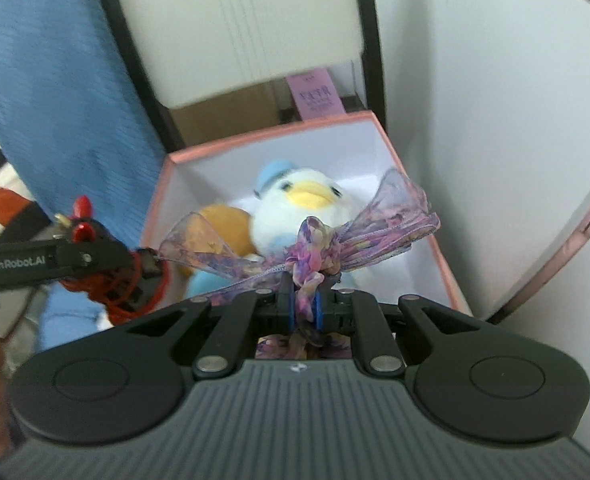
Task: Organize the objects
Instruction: 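Lower the red figure into the box with the left gripper while the right lowers the scarf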
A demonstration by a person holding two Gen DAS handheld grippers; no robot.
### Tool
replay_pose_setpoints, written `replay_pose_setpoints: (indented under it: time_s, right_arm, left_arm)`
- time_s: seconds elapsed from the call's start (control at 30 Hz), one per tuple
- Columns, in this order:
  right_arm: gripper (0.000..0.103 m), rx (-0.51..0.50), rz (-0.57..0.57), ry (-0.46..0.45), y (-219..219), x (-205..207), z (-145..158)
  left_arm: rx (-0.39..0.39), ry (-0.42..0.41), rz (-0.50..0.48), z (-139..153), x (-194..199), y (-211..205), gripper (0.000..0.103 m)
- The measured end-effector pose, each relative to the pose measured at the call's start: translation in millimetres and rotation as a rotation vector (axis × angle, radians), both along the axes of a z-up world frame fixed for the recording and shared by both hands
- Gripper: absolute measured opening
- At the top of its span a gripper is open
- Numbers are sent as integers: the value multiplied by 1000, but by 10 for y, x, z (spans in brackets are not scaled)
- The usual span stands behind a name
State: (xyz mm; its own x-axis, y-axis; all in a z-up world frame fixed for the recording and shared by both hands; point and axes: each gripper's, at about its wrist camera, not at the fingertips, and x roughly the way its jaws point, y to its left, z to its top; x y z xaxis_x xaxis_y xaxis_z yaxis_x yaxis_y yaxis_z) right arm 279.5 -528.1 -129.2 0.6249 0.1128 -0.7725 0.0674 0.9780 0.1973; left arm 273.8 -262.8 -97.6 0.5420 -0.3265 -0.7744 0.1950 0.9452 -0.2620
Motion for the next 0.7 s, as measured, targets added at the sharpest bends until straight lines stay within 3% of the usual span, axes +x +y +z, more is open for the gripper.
replay_pose_setpoints:
  time_s: [0.1,0.47,0.7]
  right_arm:
    - [13,-5,-3,31,-51,23,-195]
    - [15,-37,5,155,-113,134,-831]
    - [16,-30,7,173,-112,172,-852]
  left_arm:
    - [-46,40,12,-183,29,-10,63]
    - [-17,149,16,-658,166,-24,63]
    - [-14,163,4,-678,196,9,64]
